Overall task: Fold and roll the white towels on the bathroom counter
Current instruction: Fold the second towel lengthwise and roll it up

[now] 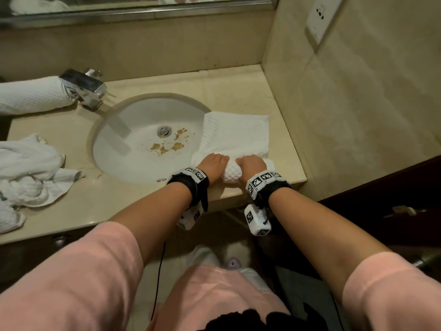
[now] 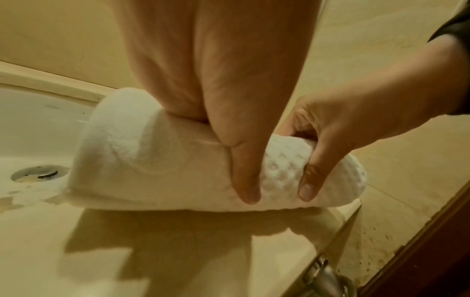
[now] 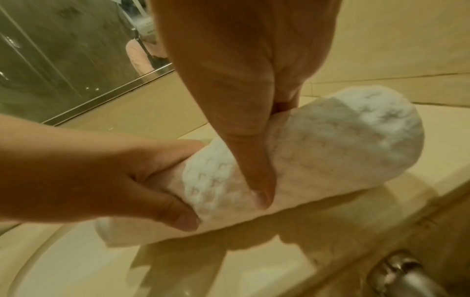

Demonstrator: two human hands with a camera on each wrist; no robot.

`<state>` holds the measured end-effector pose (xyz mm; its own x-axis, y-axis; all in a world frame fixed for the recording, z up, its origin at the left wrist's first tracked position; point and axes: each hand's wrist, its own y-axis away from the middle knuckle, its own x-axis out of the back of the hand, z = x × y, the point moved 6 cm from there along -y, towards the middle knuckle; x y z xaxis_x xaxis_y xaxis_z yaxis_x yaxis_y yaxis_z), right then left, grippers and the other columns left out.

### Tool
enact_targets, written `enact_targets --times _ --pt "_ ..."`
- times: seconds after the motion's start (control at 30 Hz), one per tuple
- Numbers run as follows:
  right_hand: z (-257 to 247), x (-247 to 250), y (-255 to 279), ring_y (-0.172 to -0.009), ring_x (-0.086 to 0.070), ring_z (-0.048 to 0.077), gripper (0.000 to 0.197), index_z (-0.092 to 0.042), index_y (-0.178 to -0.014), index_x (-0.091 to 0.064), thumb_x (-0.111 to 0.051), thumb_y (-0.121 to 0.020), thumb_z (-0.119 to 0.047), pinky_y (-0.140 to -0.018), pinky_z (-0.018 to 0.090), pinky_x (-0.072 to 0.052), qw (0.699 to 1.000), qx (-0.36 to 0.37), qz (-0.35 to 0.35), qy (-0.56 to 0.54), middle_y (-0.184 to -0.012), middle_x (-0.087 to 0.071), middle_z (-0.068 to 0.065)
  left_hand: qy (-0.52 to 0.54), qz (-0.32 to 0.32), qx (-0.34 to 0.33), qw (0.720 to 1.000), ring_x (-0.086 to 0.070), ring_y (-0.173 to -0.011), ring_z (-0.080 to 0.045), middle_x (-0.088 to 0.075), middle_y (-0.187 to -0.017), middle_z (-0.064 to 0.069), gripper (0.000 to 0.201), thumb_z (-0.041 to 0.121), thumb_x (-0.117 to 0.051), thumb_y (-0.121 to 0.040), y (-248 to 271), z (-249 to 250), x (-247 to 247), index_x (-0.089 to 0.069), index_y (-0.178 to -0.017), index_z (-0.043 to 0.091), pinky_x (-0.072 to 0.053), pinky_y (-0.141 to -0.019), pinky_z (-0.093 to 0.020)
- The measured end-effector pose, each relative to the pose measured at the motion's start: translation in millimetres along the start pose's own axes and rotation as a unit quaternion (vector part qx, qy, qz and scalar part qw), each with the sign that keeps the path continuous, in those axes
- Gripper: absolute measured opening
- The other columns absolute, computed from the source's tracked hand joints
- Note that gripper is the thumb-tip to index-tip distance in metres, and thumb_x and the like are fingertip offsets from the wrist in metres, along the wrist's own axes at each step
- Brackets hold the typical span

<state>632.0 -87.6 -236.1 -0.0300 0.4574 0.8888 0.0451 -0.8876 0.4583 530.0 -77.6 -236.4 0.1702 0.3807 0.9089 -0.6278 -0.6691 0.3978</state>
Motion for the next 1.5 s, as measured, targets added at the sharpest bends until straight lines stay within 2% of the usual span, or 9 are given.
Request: enact_targets --times 0.27,0.37,0.5,0.63,0.77,1.0,1.2,1.3,1.5 --pt "19.0 -1.2 -48.2 -0.063 -0.062 0.020 0.031 -0.021 -0.086 -0.074 -0.084 -0.057 -0.026 -0.059 0.022 -0.045 0.986 -0.072 -0.144 -0.050 -0.070 -0.065 -0.001 0.075 -0.096 -0.025 0.992 -0.047 -0.123 -0.031 -0.047 -0.135 -0.015 0.062 0.020 -0.068 -0.085 -25.1 -14.1 18.4 -0.038 -0.137 0.006 -0.039 -0.101 -0.037" --pt "53.8 -52.9 -109.4 -0.069 -0.067 0.030 0.061 -0.025 -0.076 -0.069 -0.086 -0.022 -0.048 -0.067 0.052 -0.056 0.970 -0.120 -0.200 -0.072 -0.071 -0.068 0.001 0.081 -0.123 -0.051 0.988 -0.051 -0.120 -0.030 -0.051 -0.133 -0.014 0.059 0.021 -0.069 -0.085 -35.8 -18.3 22.4 -0.042 -0.134 0.006 -0.040 -0.098 -0.035" --pt "74.2 -61.5 -135.2 -0.064 -0.068 0.028 0.048 -0.027 -0.077 -0.065 -0.078 -0.034 -0.045 -0.058 0.054 -0.055 0.970 -0.106 -0.199 -0.095 -0.068 -0.067 -0.005 0.098 -0.170 -0.080 0.977 -0.051 -0.119 -0.029 -0.054 -0.131 -0.012 0.059 0.026 -0.072 -0.083 -46.2 -28.0 25.7 -0.044 -0.131 0.006 -0.039 -0.098 -0.034" --pt "66.9 -26.8 -100.4 -0.044 -0.044 0.013 0.033 -0.026 -0.055 -0.045 -0.076 -0.061 -0.037 -0.048 0.017 -0.041 0.967 -0.102 -0.204 -0.113 -0.052 -0.045 -0.007 0.099 -0.210 -0.106 0.967 -0.055 -0.113 -0.027 -0.059 -0.122 -0.008 0.058 0.032 -0.074 -0.080 -52.3 -33.9 25.4 -0.048 -0.127 0.010 -0.043 -0.098 -0.036" --pt "62.8 -1.1 -70.7 -0.039 -0.047 0.003 0.025 -0.024 -0.057 -0.054 -0.074 -0.071 -0.030 -0.037 0.011 -0.033 0.963 -0.104 -0.211 -0.133 -0.045 -0.051 -0.010 0.050 -0.197 -0.120 0.972 -0.052 -0.110 -0.028 -0.043 -0.125 -0.008 0.061 0.044 -0.072 -0.078 -53.3 -33.2 23.4 -0.050 -0.127 0.015 -0.045 -0.096 -0.041" --pt "47.7 18.4 -54.2 -0.065 -0.063 0.018 0.017 -0.037 -0.089 -0.074 -0.073 -0.072 -0.039 -0.070 0.035 -0.059 0.960 -0.057 -0.248 -0.118 -0.072 -0.069 -0.008 0.037 -0.128 -0.144 0.980 -0.052 -0.109 -0.028 -0.051 -0.125 -0.012 0.081 0.041 -0.083 -0.066 -43.6 -21.5 21.9 -0.043 -0.127 0.005 -0.045 -0.095 -0.038" --pt "28.8 31.1 -34.2 -0.058 -0.060 0.017 0.028 -0.028 -0.069 -0.074 -0.082 -0.052 -0.050 -0.054 0.023 -0.048 0.956 -0.014 -0.269 -0.117 -0.068 -0.072 -0.003 -0.076 -0.036 -0.158 0.984 -0.042 -0.109 -0.025 -0.046 -0.121 -0.012 0.071 0.042 -0.075 -0.072 -32.5 -17.8 8.6 -0.043 -0.122 0.004 -0.037 -0.090 -0.031" --pt "27.9 34.7 -37.1 -0.061 -0.063 0.019 0.040 -0.019 -0.063 -0.066 -0.086 -0.046 -0.049 -0.058 0.028 -0.053 0.972 -0.038 -0.213 -0.088 -0.062 -0.068 -0.002 -0.049 -0.062 -0.157 0.984 -0.044 -0.110 -0.025 -0.048 -0.121 -0.012 0.063 0.035 -0.074 -0.075 -41.5 -18.8 15.9 -0.045 -0.123 0.006 -0.041 -0.093 -0.033" --pt "11.3 42.4 -19.5 -0.083 -0.064 0.022 0.033 -0.011 -0.087 -0.059 -0.082 -0.070 -0.026 -0.069 0.031 -0.053 0.992 -0.045 -0.103 -0.049 -0.084 -0.063 0.003 -0.034 -0.164 -0.147 0.975 -0.058 -0.102 -0.025 -0.061 -0.113 -0.008 0.061 0.041 -0.077 -0.074 -66.2 -19.5 28.4 -0.053 -0.119 0.008 -0.050 -0.089 -0.035"
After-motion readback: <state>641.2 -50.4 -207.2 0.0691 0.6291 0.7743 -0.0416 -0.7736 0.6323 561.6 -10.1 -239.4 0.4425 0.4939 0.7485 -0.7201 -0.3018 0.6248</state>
